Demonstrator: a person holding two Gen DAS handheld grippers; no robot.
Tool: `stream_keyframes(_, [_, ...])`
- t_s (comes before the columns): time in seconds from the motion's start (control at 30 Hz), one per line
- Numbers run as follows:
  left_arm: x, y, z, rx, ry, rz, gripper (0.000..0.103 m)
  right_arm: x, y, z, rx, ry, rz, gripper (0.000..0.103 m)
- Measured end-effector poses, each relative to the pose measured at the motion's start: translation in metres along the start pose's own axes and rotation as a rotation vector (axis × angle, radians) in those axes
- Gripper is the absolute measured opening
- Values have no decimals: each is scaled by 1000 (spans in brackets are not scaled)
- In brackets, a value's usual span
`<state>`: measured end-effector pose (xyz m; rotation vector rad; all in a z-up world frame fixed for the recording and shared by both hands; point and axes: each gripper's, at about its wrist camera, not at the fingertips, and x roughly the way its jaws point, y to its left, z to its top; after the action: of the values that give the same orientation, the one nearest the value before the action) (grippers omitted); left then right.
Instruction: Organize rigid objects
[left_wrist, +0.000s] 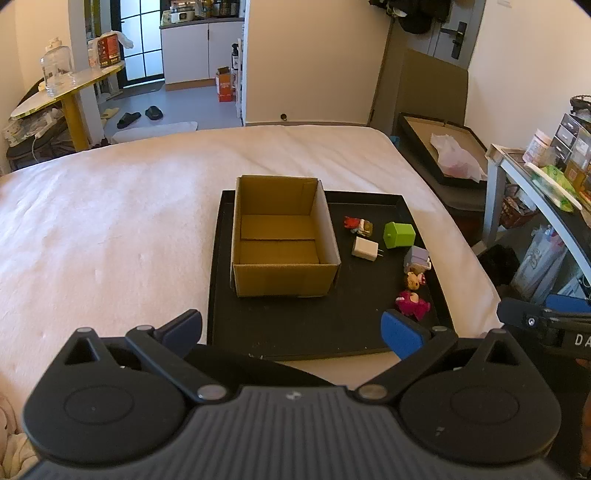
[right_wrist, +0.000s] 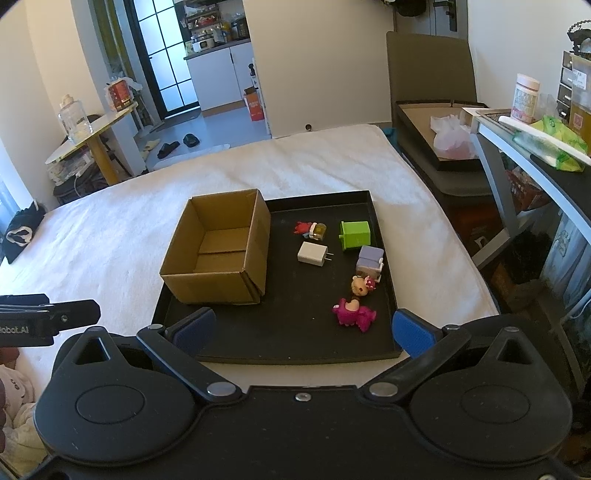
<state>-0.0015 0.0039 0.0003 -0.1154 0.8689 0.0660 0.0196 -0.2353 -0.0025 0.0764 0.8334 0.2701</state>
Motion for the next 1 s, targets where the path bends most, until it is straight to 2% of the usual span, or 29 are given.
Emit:
stream_keyframes(0.47, [27,7,8,-9,14,11,102,24,-8,-1,22,1,37,102])
stream_keyframes(0.67, [49,10,16,-21,38,31,102,44,-12,0,20,21,8,92])
stream_keyframes(0.83, [70,12,24,-32,68,46,102,67,-20,3,44,76,15,91])
stream_keyframes(1.0, [89,16,33,-41,99,67,101,84,-28,10,56,92,7,89])
